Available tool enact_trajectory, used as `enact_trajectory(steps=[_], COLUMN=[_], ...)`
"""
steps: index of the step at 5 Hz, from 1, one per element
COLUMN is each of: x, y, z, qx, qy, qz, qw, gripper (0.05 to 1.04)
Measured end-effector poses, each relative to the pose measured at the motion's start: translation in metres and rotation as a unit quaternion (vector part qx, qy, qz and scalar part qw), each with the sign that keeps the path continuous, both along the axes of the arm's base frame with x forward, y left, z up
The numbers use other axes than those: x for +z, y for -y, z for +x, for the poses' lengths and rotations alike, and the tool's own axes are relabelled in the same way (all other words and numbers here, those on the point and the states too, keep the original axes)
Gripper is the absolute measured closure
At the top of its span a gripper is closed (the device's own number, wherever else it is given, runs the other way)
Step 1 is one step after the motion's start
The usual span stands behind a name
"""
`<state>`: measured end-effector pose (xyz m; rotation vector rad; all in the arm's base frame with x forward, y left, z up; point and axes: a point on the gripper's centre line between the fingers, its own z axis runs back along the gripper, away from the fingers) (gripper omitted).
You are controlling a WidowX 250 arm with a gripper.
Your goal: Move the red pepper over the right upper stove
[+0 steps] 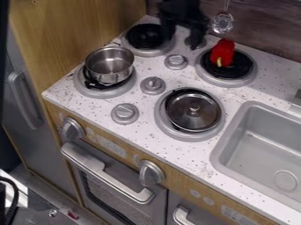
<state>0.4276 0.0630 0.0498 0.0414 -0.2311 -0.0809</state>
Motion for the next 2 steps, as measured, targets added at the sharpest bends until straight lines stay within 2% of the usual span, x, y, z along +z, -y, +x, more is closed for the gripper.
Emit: enact_trajectory(steps=[1, 2], x=[-0.012, -0.02], y=[-0.006, -0.006], z=[-0.028, -0.041], qx=[-0.009, -0.009], qy=[-0.068, -0.095], qz=[0.023, 0.022], qw=[0.9974, 0.9952], gripper=[0.083, 0.084])
